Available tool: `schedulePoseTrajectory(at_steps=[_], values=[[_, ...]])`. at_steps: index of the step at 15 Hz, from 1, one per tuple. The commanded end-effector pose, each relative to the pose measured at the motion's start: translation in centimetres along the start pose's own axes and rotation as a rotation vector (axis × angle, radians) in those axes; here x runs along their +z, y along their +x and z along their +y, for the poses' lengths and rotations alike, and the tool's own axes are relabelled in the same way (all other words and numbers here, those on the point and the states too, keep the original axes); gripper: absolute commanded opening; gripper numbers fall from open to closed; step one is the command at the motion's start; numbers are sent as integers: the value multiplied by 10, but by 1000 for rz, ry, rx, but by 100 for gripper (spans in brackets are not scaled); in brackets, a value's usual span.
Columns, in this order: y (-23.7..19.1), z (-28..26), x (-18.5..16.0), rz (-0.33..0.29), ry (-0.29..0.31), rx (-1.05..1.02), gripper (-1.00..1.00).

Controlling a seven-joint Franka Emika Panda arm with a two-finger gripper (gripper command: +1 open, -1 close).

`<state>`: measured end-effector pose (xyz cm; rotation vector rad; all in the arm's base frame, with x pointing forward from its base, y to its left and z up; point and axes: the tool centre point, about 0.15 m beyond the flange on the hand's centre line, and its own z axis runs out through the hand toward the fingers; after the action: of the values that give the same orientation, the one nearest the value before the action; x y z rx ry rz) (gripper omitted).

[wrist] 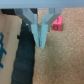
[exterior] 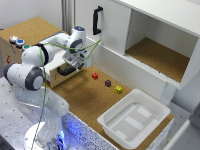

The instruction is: Close the drawer

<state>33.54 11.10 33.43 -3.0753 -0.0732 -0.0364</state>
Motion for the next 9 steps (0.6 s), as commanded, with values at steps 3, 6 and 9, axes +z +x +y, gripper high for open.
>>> schedulePoseTrajectory(at_steps=[3, 6, 9], values=[[22, -65, 24, -1, 58, -95, -100], [29, -98, 20, 2, 76, -151, -100], [37, -135, 11, 10, 83, -224, -100]])
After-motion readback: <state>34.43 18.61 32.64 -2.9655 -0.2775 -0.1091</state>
